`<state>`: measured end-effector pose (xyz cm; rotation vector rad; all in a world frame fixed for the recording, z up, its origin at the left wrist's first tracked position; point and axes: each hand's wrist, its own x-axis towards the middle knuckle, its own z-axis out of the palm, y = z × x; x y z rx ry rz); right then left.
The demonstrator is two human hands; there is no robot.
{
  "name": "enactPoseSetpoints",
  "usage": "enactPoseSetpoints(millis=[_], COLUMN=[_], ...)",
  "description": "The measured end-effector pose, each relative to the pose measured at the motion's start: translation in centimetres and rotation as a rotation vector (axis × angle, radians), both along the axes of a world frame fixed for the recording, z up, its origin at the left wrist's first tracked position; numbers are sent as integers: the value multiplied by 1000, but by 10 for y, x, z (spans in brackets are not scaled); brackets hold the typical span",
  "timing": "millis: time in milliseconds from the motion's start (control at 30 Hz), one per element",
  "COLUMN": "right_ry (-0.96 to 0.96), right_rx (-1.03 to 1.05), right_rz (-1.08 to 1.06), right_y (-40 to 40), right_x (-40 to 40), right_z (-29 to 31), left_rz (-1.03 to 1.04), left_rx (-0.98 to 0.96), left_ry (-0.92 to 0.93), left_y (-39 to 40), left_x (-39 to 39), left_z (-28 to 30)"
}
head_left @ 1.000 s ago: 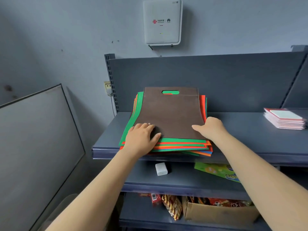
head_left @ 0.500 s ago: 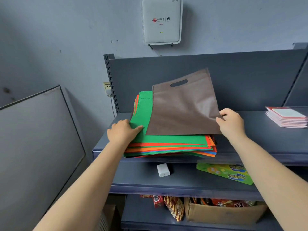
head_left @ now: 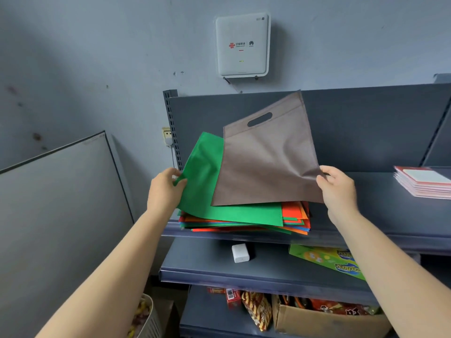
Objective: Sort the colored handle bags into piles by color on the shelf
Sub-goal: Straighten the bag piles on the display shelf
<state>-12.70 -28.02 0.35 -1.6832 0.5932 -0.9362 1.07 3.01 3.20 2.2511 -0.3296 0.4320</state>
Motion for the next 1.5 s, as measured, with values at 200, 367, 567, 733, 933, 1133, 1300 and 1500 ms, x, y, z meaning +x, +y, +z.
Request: enactPoseSetpoints(millis=[200, 367, 567, 733, 933, 1133, 1300, 1500], right_ry=[-138, -233, -265, -252, -209, -153, -105, -49], right_rx=[155, 264, 308, 384, 421, 491, 535, 581], right_rz=[156, 367, 722, 992, 1219, 1434, 1559, 1630], right_y=[18, 65, 164, 265, 368, 480, 560, 628], right_x=[-8, -2, 1, -22, -53, -98, -141, -184], right_z=[7, 16, 15, 9, 10, 15, 17, 6], left_rz=[75, 259, 506, 712, 913, 1101, 1214, 1282], left_rx=[-273, -399, -488, -531, -486, -481, -499, -545], left_ry=[-134, -251, -369, -441, -535, -622, -612, -549], left_y=[30, 86, 177, 249, 320, 400, 458, 512], left_x=[-48, -100, -194, -290, -382, -477, -546, -605], left_z=[10, 14, 2, -2, 4, -2, -11, -23])
